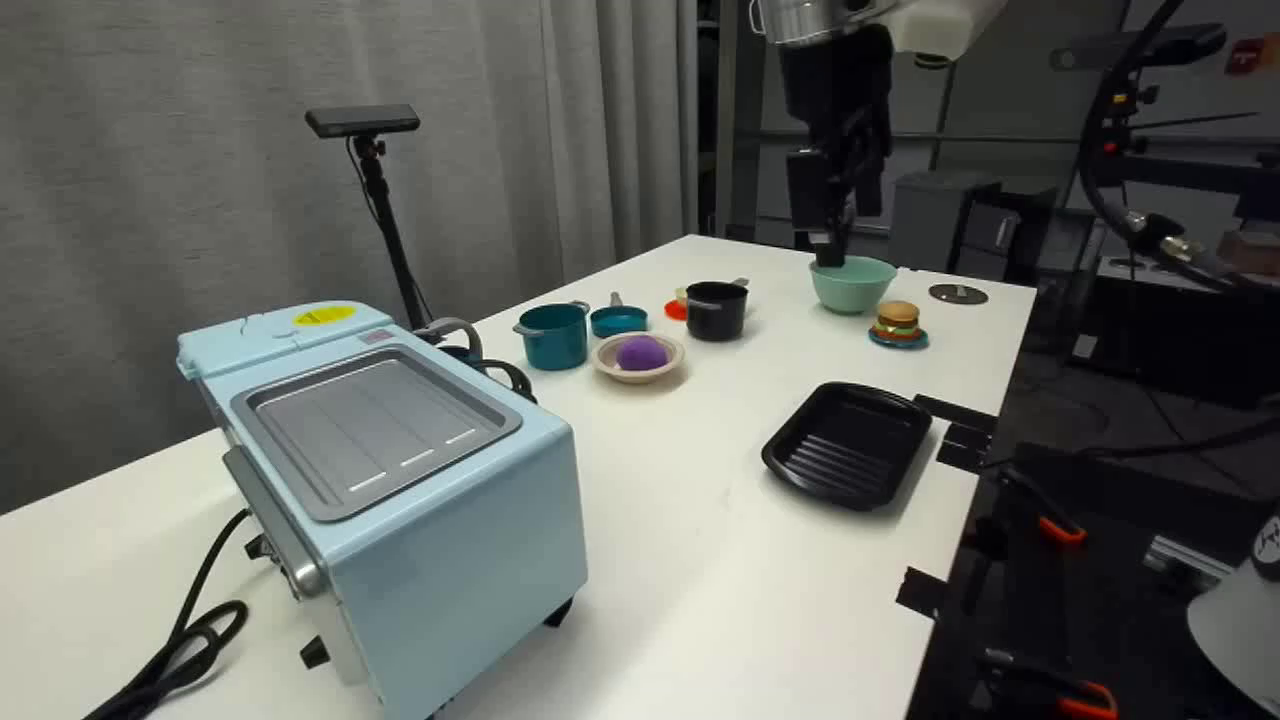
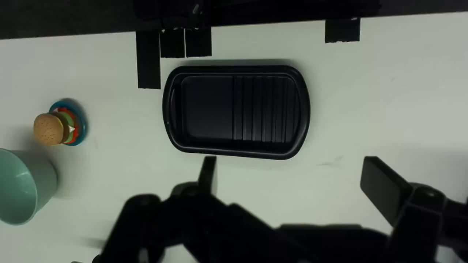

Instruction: Put the purple plushie on the table

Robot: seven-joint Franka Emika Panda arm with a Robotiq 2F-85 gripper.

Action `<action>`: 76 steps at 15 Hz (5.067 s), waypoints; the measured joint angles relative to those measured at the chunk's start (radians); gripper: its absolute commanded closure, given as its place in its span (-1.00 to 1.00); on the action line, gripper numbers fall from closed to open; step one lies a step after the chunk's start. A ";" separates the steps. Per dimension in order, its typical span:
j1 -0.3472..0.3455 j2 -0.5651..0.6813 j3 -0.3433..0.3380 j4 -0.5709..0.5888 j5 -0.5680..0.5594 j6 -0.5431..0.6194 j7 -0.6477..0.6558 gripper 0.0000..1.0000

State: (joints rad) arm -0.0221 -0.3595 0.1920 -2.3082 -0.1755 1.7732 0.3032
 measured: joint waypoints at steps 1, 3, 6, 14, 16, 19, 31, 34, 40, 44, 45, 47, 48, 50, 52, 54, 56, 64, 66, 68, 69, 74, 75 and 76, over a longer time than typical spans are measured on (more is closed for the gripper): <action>0.000 0.000 0.000 0.000 0.000 0.000 0.000 -1.00; 0.000 0.000 0.000 0.000 0.000 0.000 0.000 -1.00; 0.000 0.000 0.000 0.000 0.000 0.000 0.000 -1.00; 0.004 0.008 -0.015 0.005 0.000 0.001 0.000 -1.00; 0.002 0.034 -0.036 0.028 0.000 0.001 0.000 -1.00; -0.002 0.115 -0.076 0.100 0.000 0.009 -0.001 -1.00; 0.002 0.657 -0.182 0.549 0.039 0.192 -0.002 -1.00; 0.015 0.787 -0.182 0.648 0.061 0.241 0.014 -1.00; 0.044 0.993 -0.218 0.825 0.063 0.261 0.088 -1.00; 0.046 1.103 -0.252 0.926 0.063 0.261 0.138 -1.00; 0.046 1.129 -0.262 0.951 0.063 0.261 0.152 -1.00; 0.046 1.177 -0.281 0.998 0.063 0.260 0.178 -1.00; 0.046 1.200 -0.292 1.021 0.063 0.260 0.191 -1.00; 0.046 1.240 -0.311 1.063 0.063 0.258 0.213 -1.00; 0.046 1.271 -0.328 1.099 0.063 0.253 0.230 -1.00; 0.045 1.293 -0.344 1.128 0.063 0.247 0.241 -1.00; 0.044 1.306 -0.354 1.150 0.063 0.239 0.250 -1.00; 0.030 1.314 -0.361 1.201 0.072 0.226 0.257 -1.00; 0.024 1.313 -0.361 1.211 0.078 0.226 0.257 -1.00; 0.013 1.314 -0.364 1.214 0.080 0.225 0.257 -1.00; 0.006 1.317 -0.365 1.214 0.080 0.225 0.257 -1.00; -0.024 1.348 -0.372 1.216 0.081 0.184 0.257 -0.17; -0.026 1.356 -0.372 1.218 0.083 0.172 0.257 0.02; -0.025 1.364 -0.372 1.222 0.085 0.162 0.257 0.15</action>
State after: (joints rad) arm -0.0475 1.0041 -0.1797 -1.0858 -0.0906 1.9354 0.5600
